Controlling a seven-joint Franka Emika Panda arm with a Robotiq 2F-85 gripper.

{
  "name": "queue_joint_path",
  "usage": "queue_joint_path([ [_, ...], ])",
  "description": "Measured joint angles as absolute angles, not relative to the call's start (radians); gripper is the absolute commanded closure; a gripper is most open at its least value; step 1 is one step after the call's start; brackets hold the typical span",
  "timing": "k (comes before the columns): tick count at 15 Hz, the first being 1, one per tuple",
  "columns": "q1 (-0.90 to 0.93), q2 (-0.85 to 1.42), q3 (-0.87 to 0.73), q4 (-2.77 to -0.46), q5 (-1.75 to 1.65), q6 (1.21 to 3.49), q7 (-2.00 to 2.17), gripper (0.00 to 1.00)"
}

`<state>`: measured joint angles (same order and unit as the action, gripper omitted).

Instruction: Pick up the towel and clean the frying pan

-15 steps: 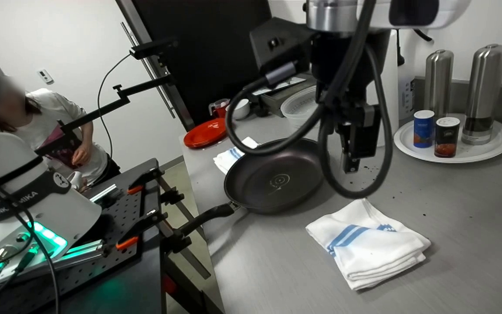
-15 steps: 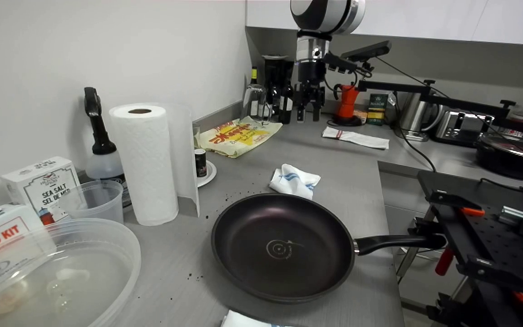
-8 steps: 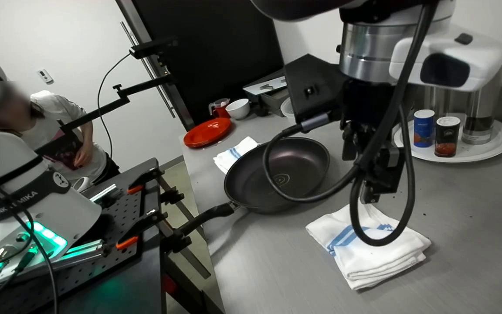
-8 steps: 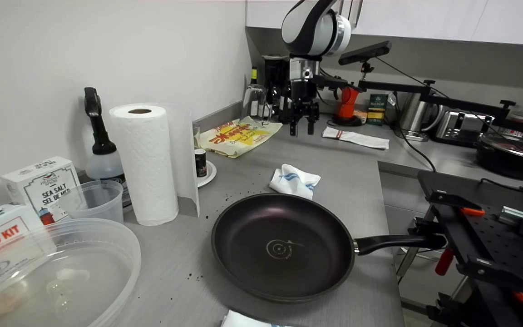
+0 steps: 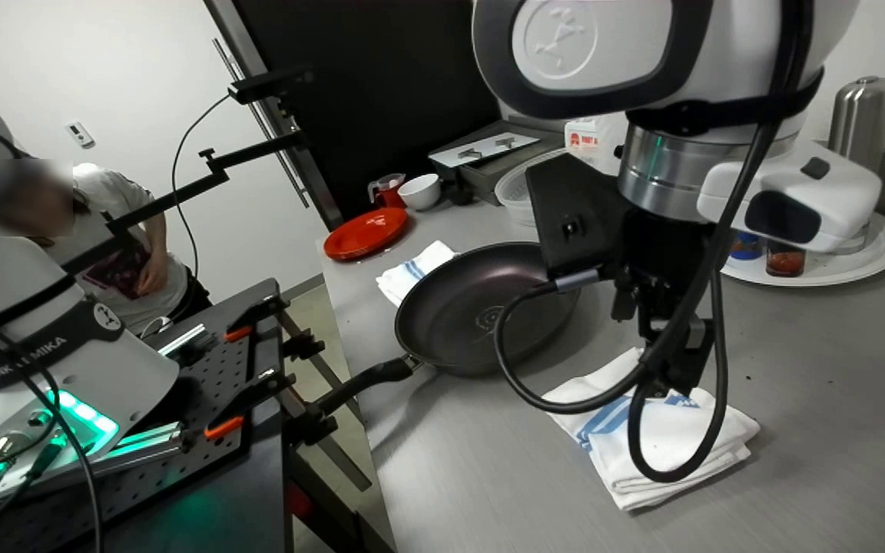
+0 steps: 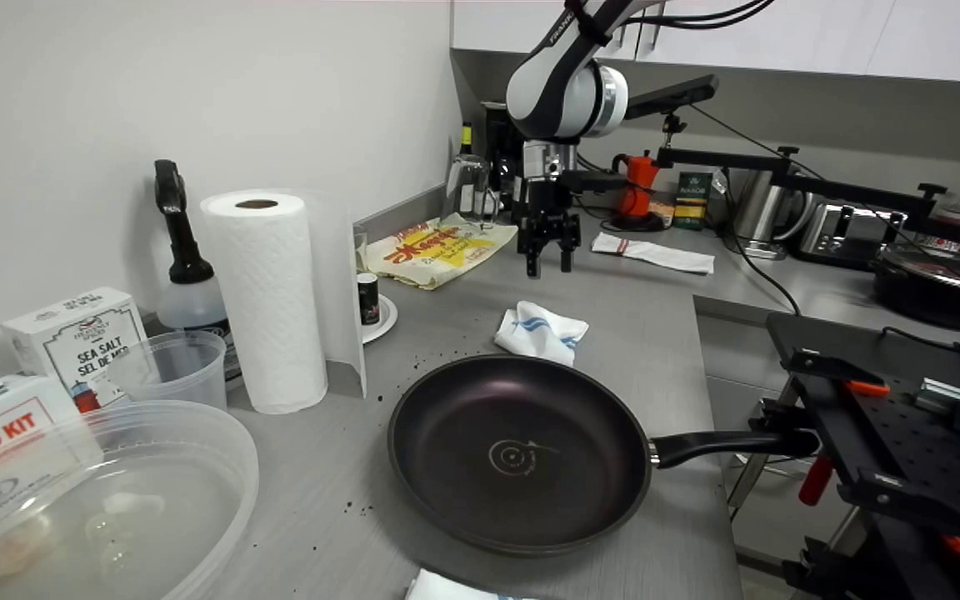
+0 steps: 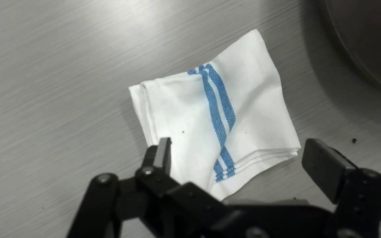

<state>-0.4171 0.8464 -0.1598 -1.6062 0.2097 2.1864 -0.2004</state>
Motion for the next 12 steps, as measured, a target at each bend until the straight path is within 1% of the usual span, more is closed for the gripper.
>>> queue_joint_path([
  [12, -0.414, 0.975, -0.135, -1.537, 0.208, 2.222, -0.173, 0.00],
])
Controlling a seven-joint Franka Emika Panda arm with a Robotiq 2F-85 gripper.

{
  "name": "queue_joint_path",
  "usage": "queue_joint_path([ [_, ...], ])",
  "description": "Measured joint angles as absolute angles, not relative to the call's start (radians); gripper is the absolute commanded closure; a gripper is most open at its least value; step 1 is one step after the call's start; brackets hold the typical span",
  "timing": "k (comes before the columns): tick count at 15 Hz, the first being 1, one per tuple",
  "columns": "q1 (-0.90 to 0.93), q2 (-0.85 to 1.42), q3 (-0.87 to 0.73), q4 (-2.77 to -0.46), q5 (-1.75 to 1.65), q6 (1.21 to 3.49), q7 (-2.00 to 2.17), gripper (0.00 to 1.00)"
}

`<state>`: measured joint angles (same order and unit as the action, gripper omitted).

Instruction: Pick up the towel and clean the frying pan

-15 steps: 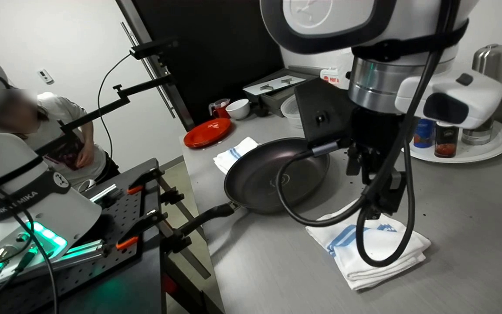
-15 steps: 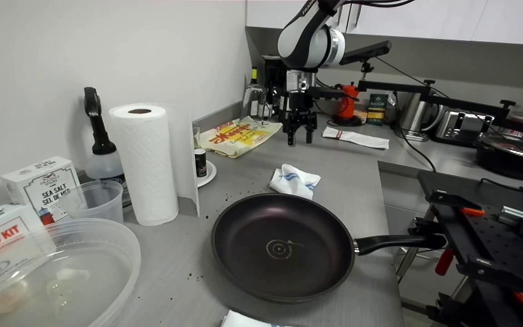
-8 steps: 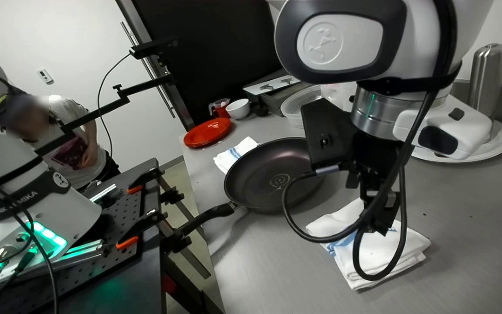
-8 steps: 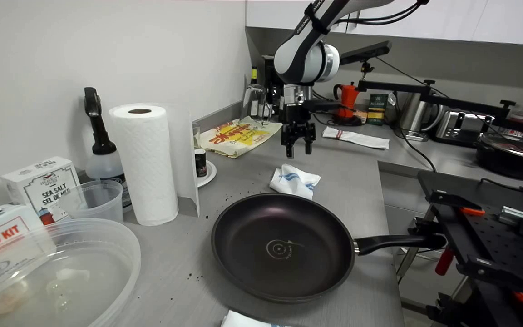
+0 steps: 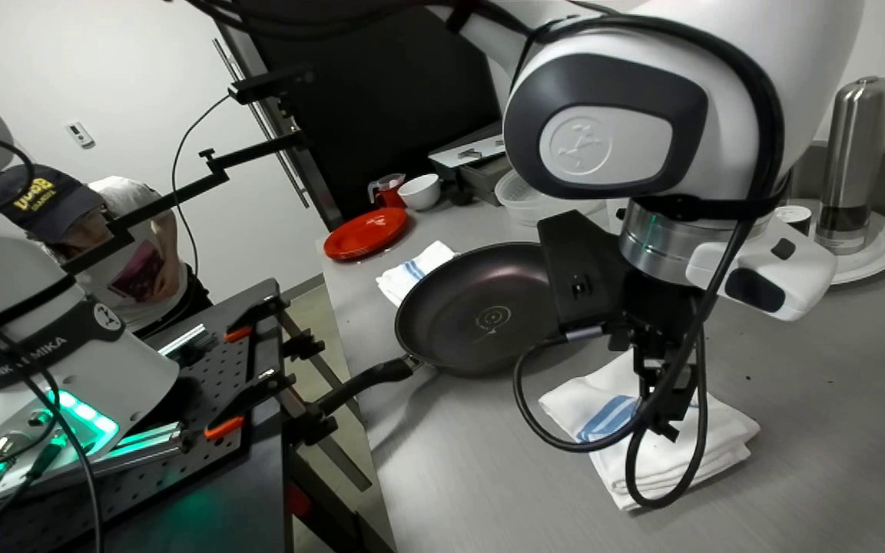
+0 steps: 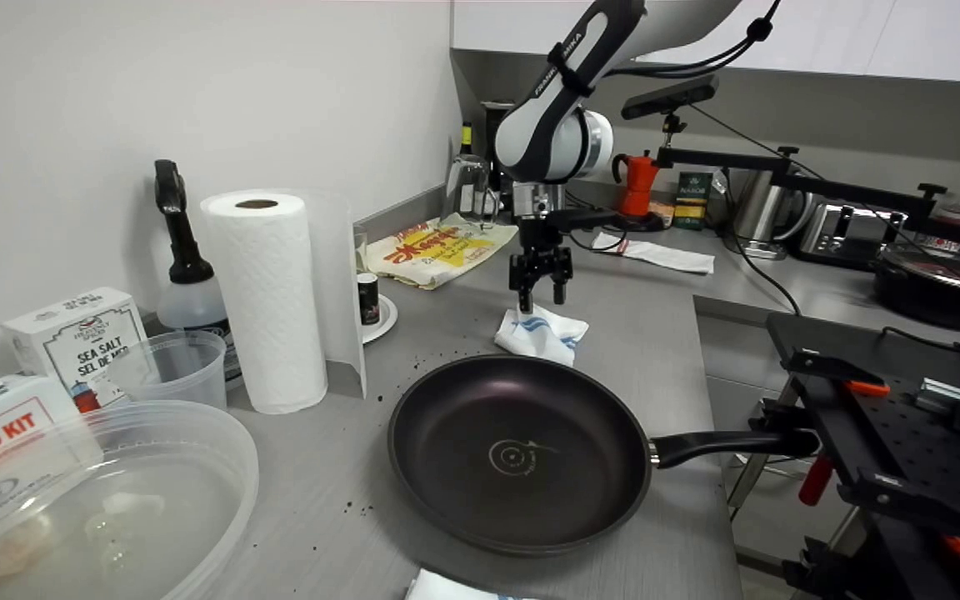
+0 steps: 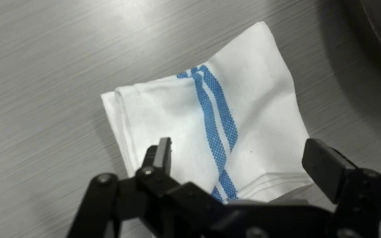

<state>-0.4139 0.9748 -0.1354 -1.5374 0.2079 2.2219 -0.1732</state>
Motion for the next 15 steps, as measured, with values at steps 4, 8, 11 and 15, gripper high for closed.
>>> queue_joint_path([
  [4, -0.412, 1.017, -0.133, -1.509, 0.205, 2.248, -0.165, 0.00],
  [8, -0.412, 1.048, -0.134, -1.493, 0.201, 2.268, -0.148, 0.00],
  [11, -0.412, 1.063, -0.135, -1.492, 0.199, 2.291, -0.134, 0.00],
  [15, -0.405, 1.086, -0.141, -1.492, 0.183, 2.331, -0.115, 0.04],
])
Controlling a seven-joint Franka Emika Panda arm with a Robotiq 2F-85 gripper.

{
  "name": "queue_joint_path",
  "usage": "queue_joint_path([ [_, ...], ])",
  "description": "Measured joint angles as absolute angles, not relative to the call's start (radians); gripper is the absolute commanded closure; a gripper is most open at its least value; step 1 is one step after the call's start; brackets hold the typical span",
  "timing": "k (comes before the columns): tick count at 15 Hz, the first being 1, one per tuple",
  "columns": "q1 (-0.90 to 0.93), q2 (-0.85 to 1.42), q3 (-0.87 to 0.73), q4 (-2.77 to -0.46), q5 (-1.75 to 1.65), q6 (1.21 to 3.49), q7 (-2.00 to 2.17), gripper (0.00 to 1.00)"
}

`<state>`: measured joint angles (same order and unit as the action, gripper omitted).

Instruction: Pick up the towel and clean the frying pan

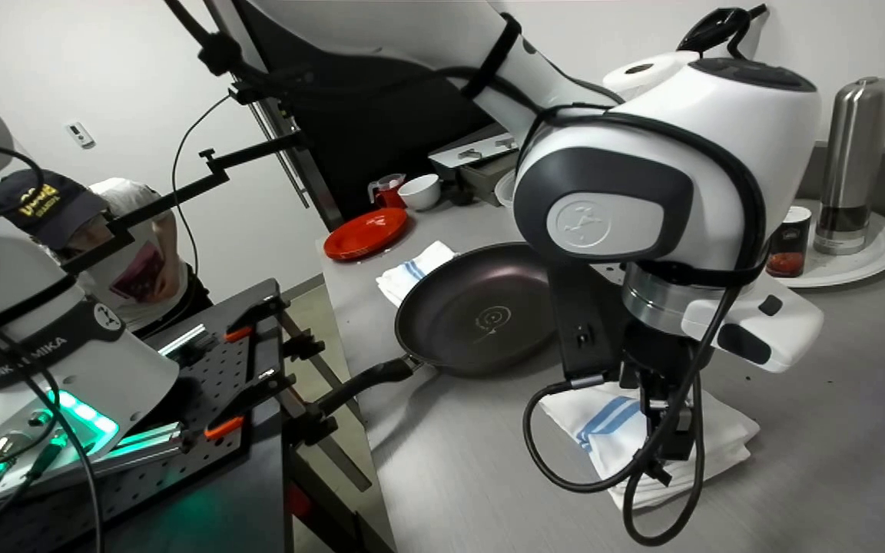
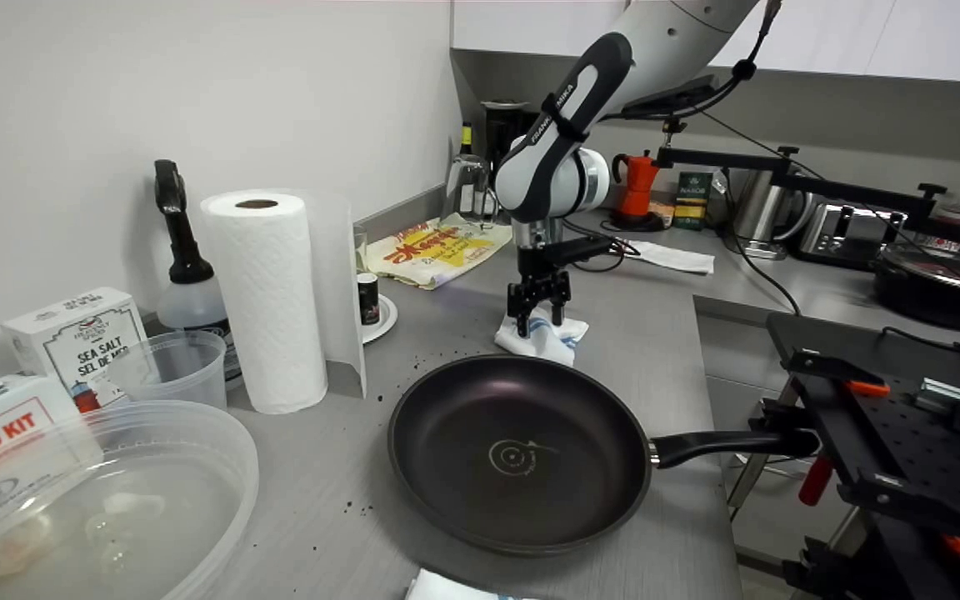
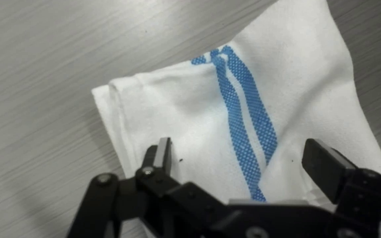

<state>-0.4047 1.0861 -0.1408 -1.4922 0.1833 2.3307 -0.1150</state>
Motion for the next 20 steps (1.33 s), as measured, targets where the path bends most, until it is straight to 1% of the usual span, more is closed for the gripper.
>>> queue_joint_path([
  [1, -0.402, 1.091, -0.142, -1.492, 0.179, 2.336, -0.111, 0.28],
  [3, -0.396, 1.098, -0.145, -1.492, 0.169, 2.337, -0.098, 0.32],
  [6, -0.386, 1.097, -0.151, -1.490, 0.155, 2.337, -0.084, 0.56],
  [8, -0.379, 1.095, -0.153, -1.486, 0.149, 2.336, -0.076, 0.69],
  [11, -0.373, 1.093, -0.154, -1.481, 0.146, 2.334, -0.068, 0.92],
  [12, -0.371, 1.092, -0.155, -1.479, 0.145, 2.333, -0.064, 0.98],
  [13, -0.370, 1.090, -0.155, -1.479, 0.145, 2.332, -0.061, 1.00],
  [15, -0.370, 1.090, -0.155, -1.479, 0.145, 2.332, -0.058, 0.97],
  [20, -0.371, 1.087, -0.154, -1.479, 0.146, 2.327, -0.057, 0.97],
])
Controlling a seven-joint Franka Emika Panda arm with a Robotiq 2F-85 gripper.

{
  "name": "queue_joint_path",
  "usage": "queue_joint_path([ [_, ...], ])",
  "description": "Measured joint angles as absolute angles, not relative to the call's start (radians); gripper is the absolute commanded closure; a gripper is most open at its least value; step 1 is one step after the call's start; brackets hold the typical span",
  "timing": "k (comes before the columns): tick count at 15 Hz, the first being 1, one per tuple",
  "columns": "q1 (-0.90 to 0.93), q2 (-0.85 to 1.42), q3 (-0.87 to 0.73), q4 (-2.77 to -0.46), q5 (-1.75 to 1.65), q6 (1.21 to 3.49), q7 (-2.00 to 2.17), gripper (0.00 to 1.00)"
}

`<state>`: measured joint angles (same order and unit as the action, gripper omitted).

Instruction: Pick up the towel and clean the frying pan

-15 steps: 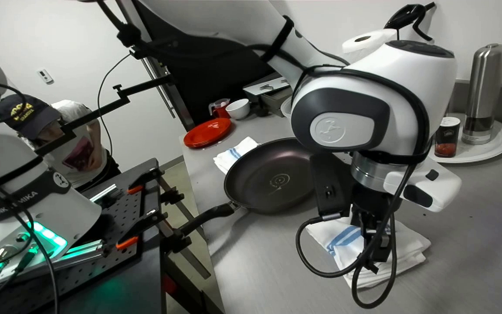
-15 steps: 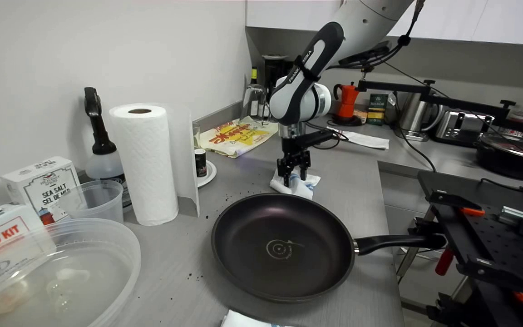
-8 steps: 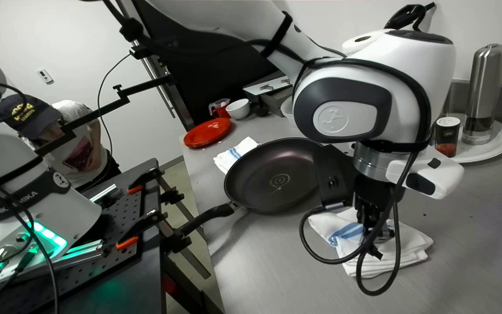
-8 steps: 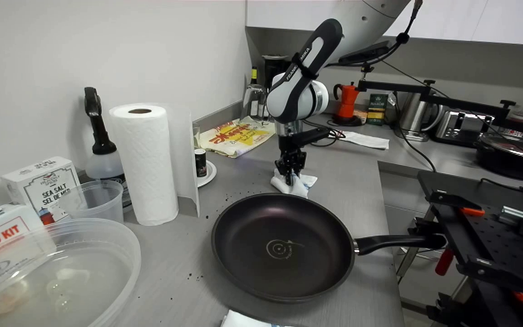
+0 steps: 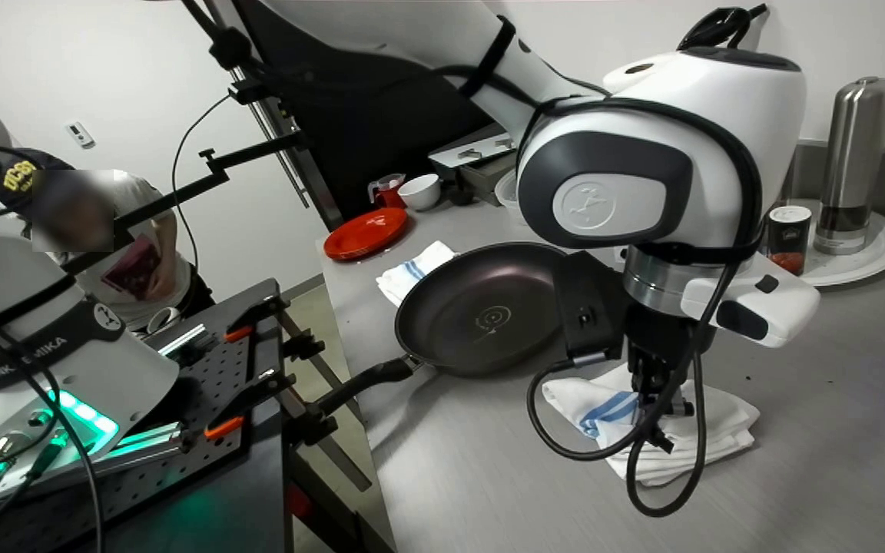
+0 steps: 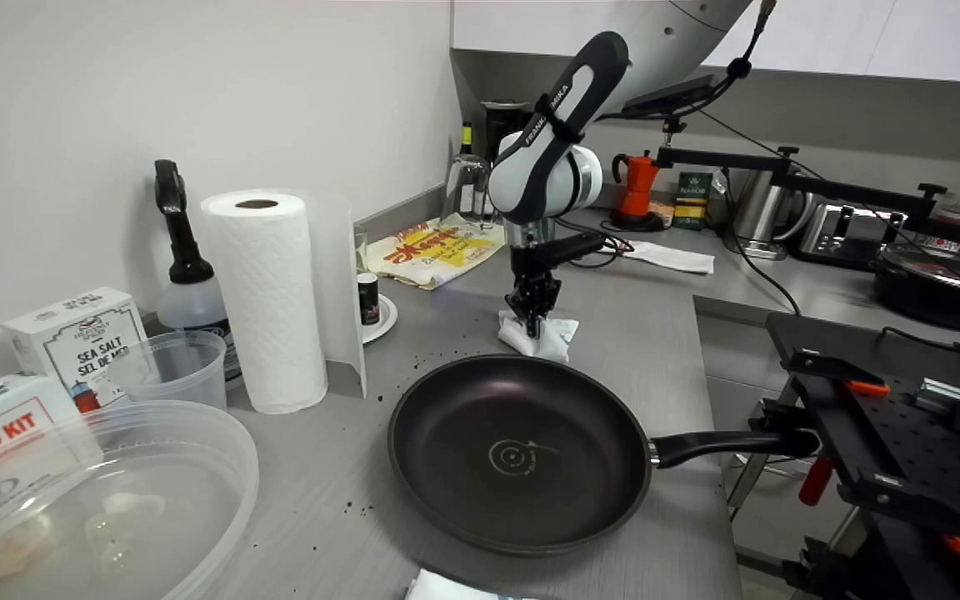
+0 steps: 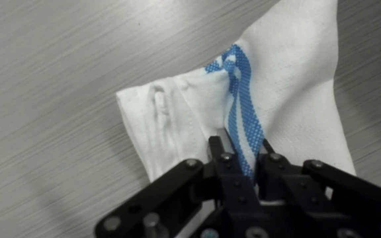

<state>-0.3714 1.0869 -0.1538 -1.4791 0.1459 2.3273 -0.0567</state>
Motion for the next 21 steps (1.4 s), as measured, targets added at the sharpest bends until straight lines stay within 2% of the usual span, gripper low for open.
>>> queue_joint_path([
  [8, -0.367, 0.982, -0.134, -1.562, 0.149, 2.245, -0.057, 0.97],
  [21, -0.165, 0.545, -0.127, -1.995, 0.069, 2.242, -0.012, 0.97],
])
